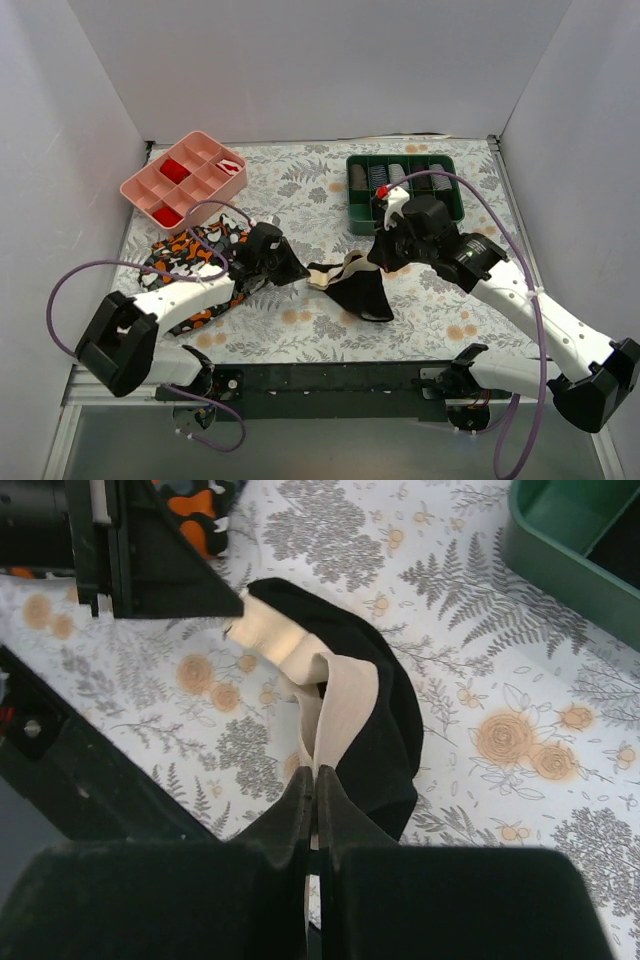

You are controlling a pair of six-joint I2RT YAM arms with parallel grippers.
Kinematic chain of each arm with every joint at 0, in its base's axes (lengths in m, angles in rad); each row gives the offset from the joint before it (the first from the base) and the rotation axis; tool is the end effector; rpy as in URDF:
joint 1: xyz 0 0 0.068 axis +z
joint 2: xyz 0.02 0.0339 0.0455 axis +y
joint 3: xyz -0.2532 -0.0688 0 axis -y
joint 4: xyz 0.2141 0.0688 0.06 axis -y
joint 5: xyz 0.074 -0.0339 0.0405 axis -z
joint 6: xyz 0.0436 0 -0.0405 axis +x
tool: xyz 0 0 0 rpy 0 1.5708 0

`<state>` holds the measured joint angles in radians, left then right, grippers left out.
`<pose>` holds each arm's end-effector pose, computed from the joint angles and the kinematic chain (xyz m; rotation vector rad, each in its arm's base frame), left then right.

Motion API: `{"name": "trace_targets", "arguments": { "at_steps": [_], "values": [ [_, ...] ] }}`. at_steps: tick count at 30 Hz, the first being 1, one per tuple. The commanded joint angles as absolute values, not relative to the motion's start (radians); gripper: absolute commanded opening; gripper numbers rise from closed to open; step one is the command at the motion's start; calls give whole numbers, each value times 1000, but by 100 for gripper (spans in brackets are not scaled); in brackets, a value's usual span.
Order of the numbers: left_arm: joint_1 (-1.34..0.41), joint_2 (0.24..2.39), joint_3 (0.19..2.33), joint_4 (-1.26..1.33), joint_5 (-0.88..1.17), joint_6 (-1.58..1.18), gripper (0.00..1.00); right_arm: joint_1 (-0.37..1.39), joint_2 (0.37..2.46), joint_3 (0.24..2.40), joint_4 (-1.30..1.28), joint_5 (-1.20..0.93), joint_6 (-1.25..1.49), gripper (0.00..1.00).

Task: Roll the underwear
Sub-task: Flatten out the underwear at the center of the board.

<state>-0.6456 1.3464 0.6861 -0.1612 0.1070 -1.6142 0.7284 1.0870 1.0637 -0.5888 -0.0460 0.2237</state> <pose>0.1965 -0.1538 0.1905 -1.2201 2.4426 -1.0331 0.1583 0.1439 0.3251 -0.5862 2.1658 0.5803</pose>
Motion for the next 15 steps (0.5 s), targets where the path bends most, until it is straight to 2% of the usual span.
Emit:
{"name": "trace_targets", "arguments": {
  "at_steps": [1, 8, 15],
  "values": [
    [-652, 1172, 801, -311, 60, -1559, 0, 726, 1011, 1069, -601, -191, 204, 1],
    [-663, 973, 859, -578, 72, -1632, 0, 759, 887, 1031, -539, -526, 291, 1],
    [-676, 753, 1001, -865, 80, -1782, 0, 792, 772, 1032, -471, -695, 419, 1]
  ]
}}
